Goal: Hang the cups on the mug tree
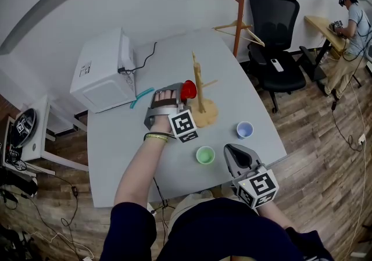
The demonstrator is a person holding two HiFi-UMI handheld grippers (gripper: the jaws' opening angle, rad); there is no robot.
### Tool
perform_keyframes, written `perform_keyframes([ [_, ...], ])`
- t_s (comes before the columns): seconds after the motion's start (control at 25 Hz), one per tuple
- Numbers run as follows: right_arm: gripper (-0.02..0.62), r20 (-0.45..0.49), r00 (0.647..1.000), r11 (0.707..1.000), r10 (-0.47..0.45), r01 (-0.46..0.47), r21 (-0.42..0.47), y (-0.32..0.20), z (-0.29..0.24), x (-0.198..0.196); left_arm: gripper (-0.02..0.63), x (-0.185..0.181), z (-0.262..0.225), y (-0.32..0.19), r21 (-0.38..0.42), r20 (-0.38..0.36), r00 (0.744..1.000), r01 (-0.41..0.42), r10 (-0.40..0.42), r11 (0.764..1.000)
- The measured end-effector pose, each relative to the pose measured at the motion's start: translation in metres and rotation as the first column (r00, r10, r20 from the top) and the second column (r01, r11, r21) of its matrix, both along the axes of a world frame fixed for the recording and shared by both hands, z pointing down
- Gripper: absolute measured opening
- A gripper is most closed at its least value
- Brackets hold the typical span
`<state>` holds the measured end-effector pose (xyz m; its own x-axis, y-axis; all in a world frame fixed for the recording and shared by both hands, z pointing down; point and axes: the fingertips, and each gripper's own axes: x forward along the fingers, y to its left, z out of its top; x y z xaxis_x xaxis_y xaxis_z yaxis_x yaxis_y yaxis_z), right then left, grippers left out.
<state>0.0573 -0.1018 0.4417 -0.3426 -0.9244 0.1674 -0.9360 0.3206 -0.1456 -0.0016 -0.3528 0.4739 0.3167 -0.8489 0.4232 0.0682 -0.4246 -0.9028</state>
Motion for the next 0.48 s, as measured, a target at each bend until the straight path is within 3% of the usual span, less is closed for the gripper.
perform_keyframes([
  [0.48,0.031,0.003,1.0,1.0,0.007,-0.007,0.003,0.0054,-0.0003,-0.0057,0.278,-0.0023,-0.0026,0.006,0.0,-0.012,1.0,-0.011,0.011,1.0],
])
